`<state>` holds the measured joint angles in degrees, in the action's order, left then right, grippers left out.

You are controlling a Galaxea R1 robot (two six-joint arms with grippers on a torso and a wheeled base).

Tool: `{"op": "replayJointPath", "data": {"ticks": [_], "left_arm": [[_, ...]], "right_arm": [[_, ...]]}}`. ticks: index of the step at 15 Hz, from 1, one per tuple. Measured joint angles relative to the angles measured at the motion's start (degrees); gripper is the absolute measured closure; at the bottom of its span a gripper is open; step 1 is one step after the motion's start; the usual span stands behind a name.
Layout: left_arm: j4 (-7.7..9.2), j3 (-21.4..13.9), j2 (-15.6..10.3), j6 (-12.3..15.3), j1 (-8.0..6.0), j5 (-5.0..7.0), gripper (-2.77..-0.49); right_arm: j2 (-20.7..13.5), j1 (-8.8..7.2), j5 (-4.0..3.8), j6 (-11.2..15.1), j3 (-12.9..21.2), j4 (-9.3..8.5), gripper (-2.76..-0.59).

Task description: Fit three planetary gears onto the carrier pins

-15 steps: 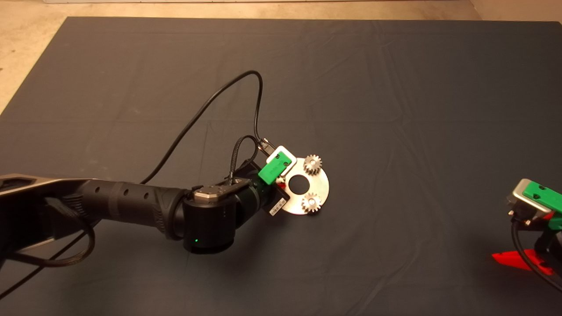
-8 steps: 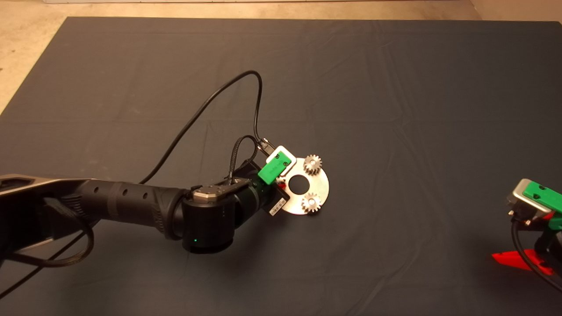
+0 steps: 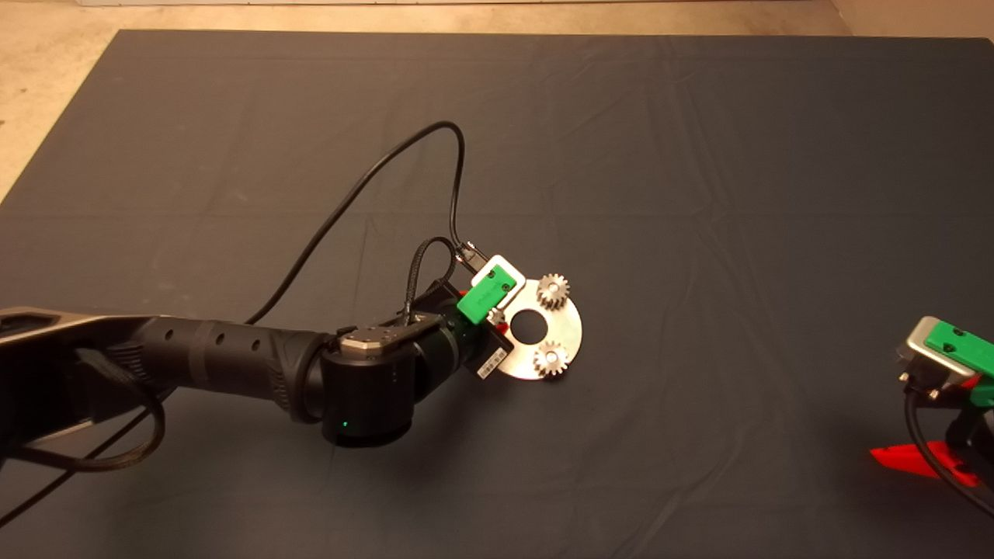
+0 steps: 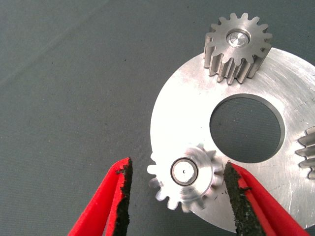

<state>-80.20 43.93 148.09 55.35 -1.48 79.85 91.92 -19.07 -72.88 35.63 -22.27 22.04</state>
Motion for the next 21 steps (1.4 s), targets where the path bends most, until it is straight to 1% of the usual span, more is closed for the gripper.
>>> {"op": "replayJointPath", "data": {"ticks": [1,2,3,4,5,6,7,8,9,10,11,12,13,14,15,16,17,18,19,20,21], "left_arm": [[0.0,-0.1,0.0,0.0,0.0,0.05,-1.3],[0.0,-0.9,-0.3,0.0,0.0,0.09,-1.34],[0.0,-2.7,-0.5,0.0,0.0,0.2,-1.34],[0.0,-4.6,-0.6,0.0,0.0,0.69,-1.34],[0.05,-6.1,-0.6,0.0,0.0,1.77,-1.34],[0.31,-7.2,-0.6,0.0,0.0,4.27,-1.34],[1.23,-8.0,-0.6,0.0,-0.17,6.75,-1.34],[3.3,-8.7,-0.6,0.1,-0.79,7.37,-1.34],[6.45,-9.5,-0.7,0.4,-1.6,7.5,-1.34],[10.66,-10.7,-0.9,1.2,-2.45,7.47,-1.34],[15.15,-12.5,-1.6,2.4,-3.04,7.45,-1.34],[19.04,-14.8,-2.9,4.5,-3.36,7.45,-1.34],[22.33,-17.3,-5.0,7.7,-3.82,7.45,-1.34],[25.27,-19.3,-6.8,10.6,-4.34,7.5,-1.34],[28.32,-20.5,-7.9,12.5,-4.78,7.61,-1.34],[31.69,-21.2,-8.6,13.6,-4.85,7.63,-1.34],[34.93,-21.8,-9.3,14.7,-4.91,7.61,-1.34],[37.02,-22.4,-10.0,15.9,-4.94,7.63,-1.34],[38.42,-22.7,-10.8,16.9,-4.94,7.61,-1.34],[38.9,-22.8,-11.8,17.7,-4.96,7.61,-1.34],[39.18,-22.9,-12.6,18.8,-5.26,7.63,-1.34]], "right_arm": [[0.0,0.0,0.0,-0.2,0.0,0.0,-2.05],[0.0,0.02,0.0,-0.3,0.0,0.0,-2.05],[0.0,0.02,0.0,-0.3,0.0,0.0,-2.05],[0.1,0.02,-0.02,-0.3,0.0,0.0,-2.05],[0.3,0.02,0.05,-0.3,0.0,0.0,-2.05],[0.7,0.02,0.0,-0.3,0.0,0.01,-2.05],[1.5,0.02,0.02,-0.2,0.0,0.0,-2.05],[3.2,0.02,0.02,-0.2,0.0,0.0,-2.05],[6.3,0.02,0.06,0.7,0.0,0.0,-2.05],[9.4,0.02,0.54,2.1,0.0,0.0,-2.05],[12.5,0.02,0.91,4.7,0.0,0.01,-2.05],[15.6,0.02,0.85,7.0,-0.1,0.01,-2.05],[19.6,0.05,0.69,9.4,-0.1,0.09,-2.05],[24.3,0.19,0.66,11.9,-0.2,0.28,-2.05],[29.2,0.39,0.59,15.1,-0.2,0.48,-2.05],[33.7,0.51,0.34,17.9,-0.2,0.86,-2.05],[37.8,1.01,-0.77,20.7,-0.2,1.88,-2.05],[39.5,1.59,-1.54,21.7,-0.2,2.46,-2.05],[42.1,2.76,-5.67,24.8,-0.2,3.92,-2.05],[43.3,3.6,-8.4,27.2,-0.2,6.14,-2.05],[43.8,4.55,-9.95,29.1,-0.2,8.6,-2.05]]}}
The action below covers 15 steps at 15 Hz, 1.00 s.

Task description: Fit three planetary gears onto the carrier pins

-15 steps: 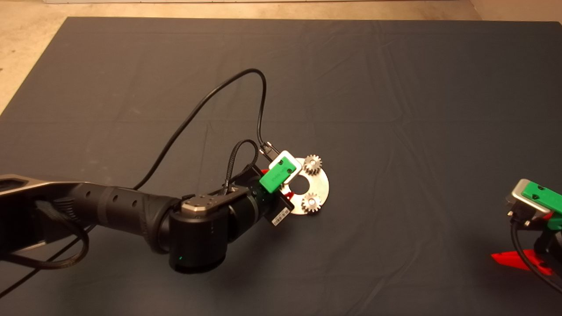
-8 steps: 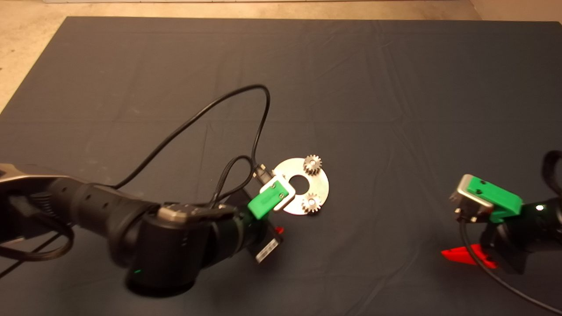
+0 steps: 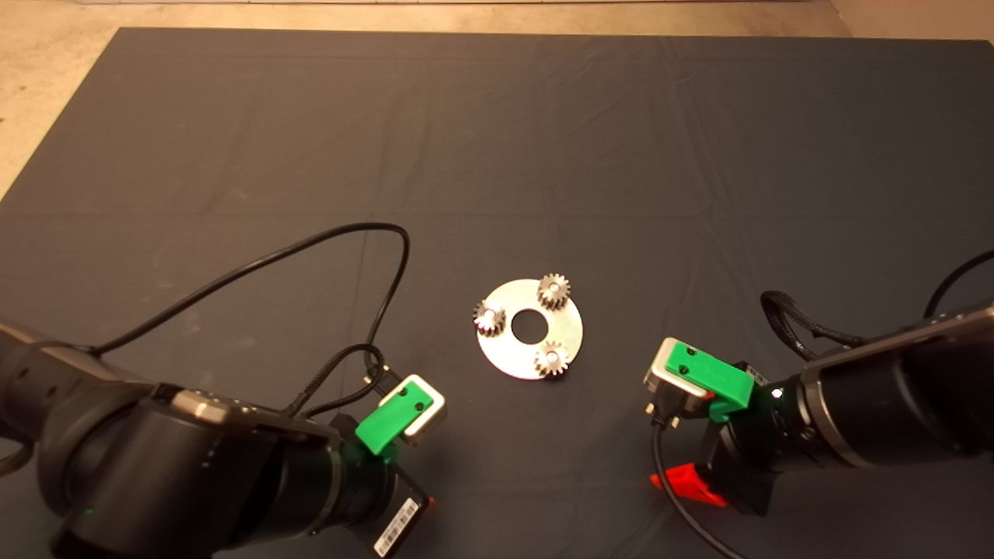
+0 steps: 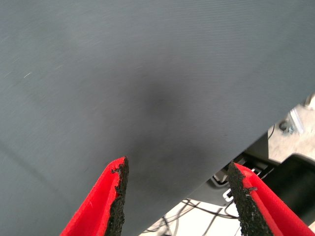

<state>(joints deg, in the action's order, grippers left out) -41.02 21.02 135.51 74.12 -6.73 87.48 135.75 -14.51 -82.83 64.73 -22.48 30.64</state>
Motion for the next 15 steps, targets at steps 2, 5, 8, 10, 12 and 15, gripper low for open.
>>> {"op": "replayJointPath", "data": {"ticks": [2,5,8,10,12,15], "left_arm": [[0.71,-0.4,-0.5,2.0,-0.15,0.02,-1.34],[0.95,-0.8,-0.5,4.8,-0.16,0.0,-1.34],[1.19,-1.1,-0.2,6.6,-0.16,0.0,-1.34],[1.23,-1.2,0.7,7.7,-0.16,0.0,-1.34],[1.28,-1.3,1.9,8.2,-0.16,0.02,-1.34],[1.41,-1.3,3.4,8.8,-0.16,-0.02,-1.34]], "right_arm": [[0.5,2.71,-2.23,2.7,0.0,4.4,-2.05],[0.4,6.14,-4.31,4.6,0.0,5.6,-2.05],[0.4,7.43,-4.69,4.6,0.0,6.67,-2.05],[-0.3,7.99,-4.69,4.6,0.0,7.0,-2.05],[-1.2,8.18,-4.87,4.6,0.0,7.06,-2.05],[-2.9,8.2,-4.87,4.6,0.0,7.11,-2.05]]}}
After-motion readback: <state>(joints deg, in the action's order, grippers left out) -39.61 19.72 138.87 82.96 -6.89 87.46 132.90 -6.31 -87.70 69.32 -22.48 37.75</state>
